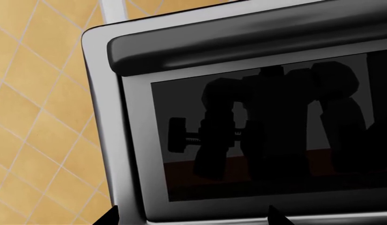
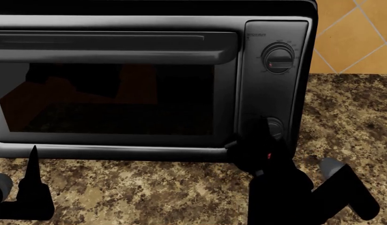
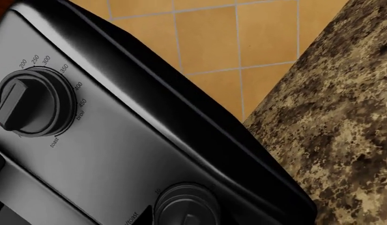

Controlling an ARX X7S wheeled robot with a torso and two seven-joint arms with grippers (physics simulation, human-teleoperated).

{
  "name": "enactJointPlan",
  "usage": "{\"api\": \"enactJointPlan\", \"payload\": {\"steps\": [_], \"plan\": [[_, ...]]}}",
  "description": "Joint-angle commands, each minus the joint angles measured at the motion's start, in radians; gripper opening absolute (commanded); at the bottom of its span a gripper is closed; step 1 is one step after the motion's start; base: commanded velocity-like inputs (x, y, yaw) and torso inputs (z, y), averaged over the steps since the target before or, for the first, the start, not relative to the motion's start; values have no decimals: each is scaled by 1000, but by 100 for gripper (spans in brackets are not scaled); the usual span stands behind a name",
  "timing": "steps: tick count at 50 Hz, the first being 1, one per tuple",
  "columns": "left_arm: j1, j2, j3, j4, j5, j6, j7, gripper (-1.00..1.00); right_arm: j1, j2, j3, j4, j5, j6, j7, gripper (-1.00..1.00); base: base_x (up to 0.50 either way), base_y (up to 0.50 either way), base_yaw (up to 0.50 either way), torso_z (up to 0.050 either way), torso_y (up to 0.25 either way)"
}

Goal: Turn on the toaster oven by setting the timer.

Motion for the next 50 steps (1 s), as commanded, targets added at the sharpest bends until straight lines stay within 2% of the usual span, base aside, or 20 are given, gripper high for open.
{"api": "enactJointPlan", "payload": {"steps": [1,18,50], "plan": [[-3,-3,2,2,-5,-2,-5,100,56,17,37,197,99,-9,4,-100,17,-3,6,0,0],[-14,-8,5,1,-13,-8,-9,100,81,15,48,274,285,40,-2,-100,17,-1,6,0,0],[-10,-17,12,-1,-21,1,-20,100,89,13,53,379,423,-7,-43,-100,19,0,10,0,0]]}}
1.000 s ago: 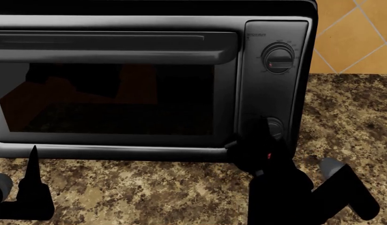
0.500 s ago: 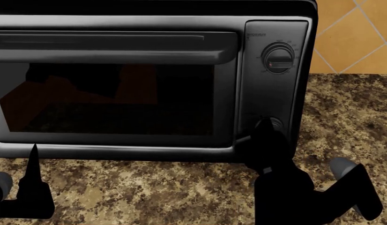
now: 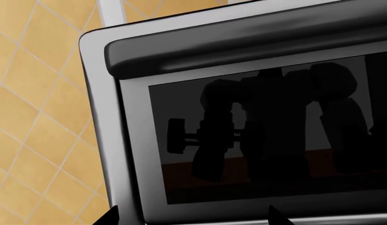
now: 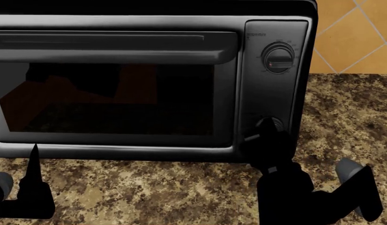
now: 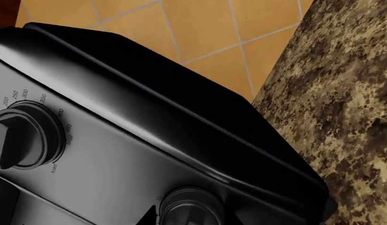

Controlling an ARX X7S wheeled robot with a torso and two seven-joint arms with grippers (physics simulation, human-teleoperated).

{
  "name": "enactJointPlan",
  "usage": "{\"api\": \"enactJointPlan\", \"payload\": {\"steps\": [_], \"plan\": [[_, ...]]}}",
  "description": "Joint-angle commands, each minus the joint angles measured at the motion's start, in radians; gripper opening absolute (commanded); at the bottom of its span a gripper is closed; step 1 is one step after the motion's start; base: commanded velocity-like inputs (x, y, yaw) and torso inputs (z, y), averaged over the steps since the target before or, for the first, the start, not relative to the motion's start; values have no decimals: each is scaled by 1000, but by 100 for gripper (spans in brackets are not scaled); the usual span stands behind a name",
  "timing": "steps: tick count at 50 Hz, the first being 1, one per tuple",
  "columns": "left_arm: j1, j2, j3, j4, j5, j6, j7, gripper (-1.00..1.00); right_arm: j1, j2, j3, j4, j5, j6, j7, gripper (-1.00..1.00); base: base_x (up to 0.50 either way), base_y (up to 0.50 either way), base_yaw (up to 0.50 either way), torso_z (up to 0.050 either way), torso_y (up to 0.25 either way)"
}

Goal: Turn on the toaster oven by setting the timer.

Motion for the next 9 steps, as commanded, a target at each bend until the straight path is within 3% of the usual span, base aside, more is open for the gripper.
{"api": "enactJointPlan", "payload": {"steps": [1,9], "plan": [[2,-4,1,0,-4,2,-4,100,79,-17,-20,405,160,-51,-75,-100,21,0,11,0,0],[2,-5,3,1,-6,2,-7,100,82,-17,-23,421,193,-59,-79,-100,22,0,12,0,0]]}}
